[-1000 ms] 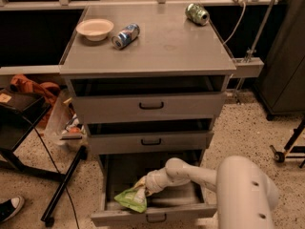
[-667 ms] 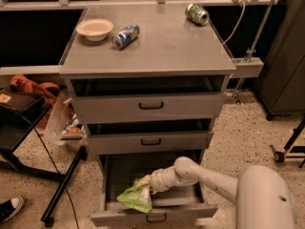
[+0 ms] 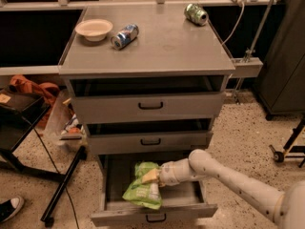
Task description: Pick green rice chip bag from bottom drawer and place on counter
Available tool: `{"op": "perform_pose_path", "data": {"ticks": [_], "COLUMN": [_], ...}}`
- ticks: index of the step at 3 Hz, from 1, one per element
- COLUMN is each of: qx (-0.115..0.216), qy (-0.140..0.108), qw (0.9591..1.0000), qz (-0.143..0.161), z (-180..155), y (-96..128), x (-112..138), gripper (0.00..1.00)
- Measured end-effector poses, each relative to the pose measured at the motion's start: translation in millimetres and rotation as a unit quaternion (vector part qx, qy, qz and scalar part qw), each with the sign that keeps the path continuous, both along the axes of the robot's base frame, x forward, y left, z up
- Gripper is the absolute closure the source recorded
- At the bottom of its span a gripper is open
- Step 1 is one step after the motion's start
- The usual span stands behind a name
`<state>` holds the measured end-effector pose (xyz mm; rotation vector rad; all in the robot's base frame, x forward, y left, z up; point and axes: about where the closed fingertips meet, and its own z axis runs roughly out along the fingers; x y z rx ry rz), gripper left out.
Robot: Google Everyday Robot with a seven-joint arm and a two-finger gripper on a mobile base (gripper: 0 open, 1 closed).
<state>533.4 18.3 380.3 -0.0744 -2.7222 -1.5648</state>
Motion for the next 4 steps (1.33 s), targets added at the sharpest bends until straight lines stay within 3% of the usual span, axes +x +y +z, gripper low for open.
{"op": "perform_pose_path", "data": {"ticks": [1,3,4], "qx": [0.020,0.025,0.033], "qy": [-0.057,-0.071,-0.127], "qw": [0.9971,0.9959,0.9898], "qz": [0.046,0.050,0.056], "z": [67.6,87.8,157.6], "y": [-12.5,-12.5,-22.8], "x": [-3.1,-2.3,-11.8], "gripper": [1.00,1.00,1.00]}}
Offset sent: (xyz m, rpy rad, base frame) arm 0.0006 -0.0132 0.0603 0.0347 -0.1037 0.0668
